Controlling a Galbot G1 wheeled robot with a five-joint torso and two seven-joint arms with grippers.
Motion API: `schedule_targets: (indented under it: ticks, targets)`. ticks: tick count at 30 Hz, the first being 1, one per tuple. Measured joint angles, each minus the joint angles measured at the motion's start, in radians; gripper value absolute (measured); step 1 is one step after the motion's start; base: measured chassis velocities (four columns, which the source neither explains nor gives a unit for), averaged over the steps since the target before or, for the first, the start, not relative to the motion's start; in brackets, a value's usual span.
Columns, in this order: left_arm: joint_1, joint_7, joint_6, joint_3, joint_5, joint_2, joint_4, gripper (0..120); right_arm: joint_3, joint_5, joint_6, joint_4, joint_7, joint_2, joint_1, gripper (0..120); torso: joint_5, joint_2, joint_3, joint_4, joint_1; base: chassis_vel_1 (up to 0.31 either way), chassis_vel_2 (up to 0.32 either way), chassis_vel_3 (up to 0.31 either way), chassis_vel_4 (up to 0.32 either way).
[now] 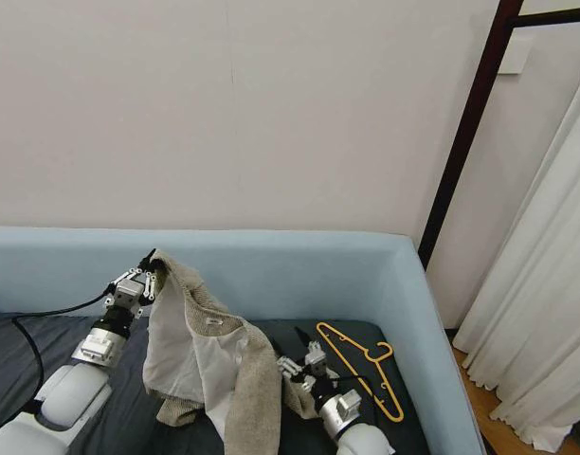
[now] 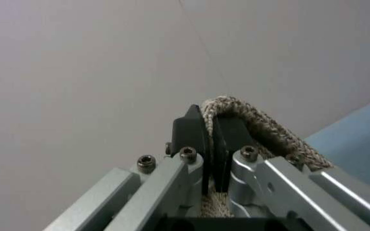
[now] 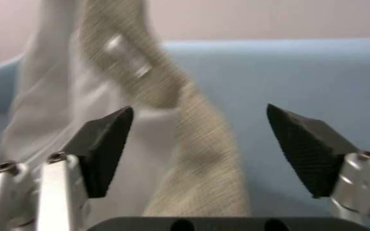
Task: Pick up the clothes from the sofa and hang them on the clothes hanger.
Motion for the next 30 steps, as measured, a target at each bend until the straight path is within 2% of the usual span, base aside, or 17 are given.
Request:
schedule_targets:
  ticks: [2,3,5,6,8,12,13,17,23,26,30]
  targets:
    - [0.008,-0.006,0.007,-0.002,-0.007,0.015,-0.008,0,-0.039,-0.150,-0.099,-0.005,0.059,0.012,0.000,94,0.0000,0.000,0.000,0.0001,0.000,0.000,0.000,0.000,0.000]
    - [0.008,-0.006,0.007,-0.002,-0.007,0.015,-0.008,0,-0.039,-0.150,-0.099,-0.005,0.059,0.012,0.000,94,0.0000,0.000,0.000,0.0001,0.000,0.000,0.000,0.000,0.000]
    - [0.025,-0.012,0.012,-0.012,-0.011,0.029,-0.021,0,-0.077,-0.247,-0.203,-0.006,0.116,0.014,0.016,99,0.0000,0.000,0.000,-0.0001,0.000,0.000,0.000,0.000,0.000]
    - [0.035,-0.015,0.013,-0.018,-0.011,0.034,-0.027,0,-0.104,-0.260,-0.264,0.003,0.150,0.014,0.034,100,-0.0001,0.000,0.000,-0.0001,0.000,0.000,0.000,0.000,0.000]
    - [0.040,-0.017,0.013,-0.022,-0.011,0.035,-0.029,0,-0.118,-0.262,-0.301,0.011,0.166,0.014,0.044,100,0.0001,0.000,0.000,0.0000,0.000,0.000,0.000,0.000,0.000]
    - [0.059,-0.030,0.014,-0.036,-0.009,0.032,-0.032,0,-0.229,-0.304,-0.500,0.050,0.292,0.008,0.112,100,-0.0001,0.000,0.000,0.0000,0.000,0.000,0.000,0.000,0.000]
    - [0.059,-0.030,0.014,-0.036,-0.009,0.032,-0.032,0,-0.229,-0.304,-0.500,0.050,0.292,0.008,0.112,100,-0.0001,0.000,0.000,0.0000,0.000,0.000,0.000,0.000,0.000]
    - [0.066,-0.039,0.015,-0.040,-0.004,0.027,-0.033,0,-0.352,-0.295,-0.699,0.073,0.472,0.015,0.191,100,0.0000,0.000,0.000,-0.0001,0.000,0.000,0.000,0.000,0.000]
    - [0.061,-0.044,0.015,-0.040,0.000,0.015,-0.026,0,-0.394,-0.167,-0.701,0.084,0.518,0.051,0.264,100,-0.0001,0.000,0.000,0.0000,0.000,0.000,0.000,0.000,0.000]
    - [0.056,-0.045,0.016,-0.040,0.000,0.011,-0.028,0,-0.404,-0.147,-0.621,0.068,0.492,0.073,0.299,100,0.0000,0.000,0.000,0.0001,0.000,0.000,0.000,0.000,0.000]
    - [0.053,-0.046,0.019,-0.039,0.001,0.011,-0.031,0,-0.422,-0.141,-0.595,0.060,0.453,0.068,0.329,100,0.0001,0.000,0.000,0.0000,0.000,0.000,0.000,0.000,0.000]
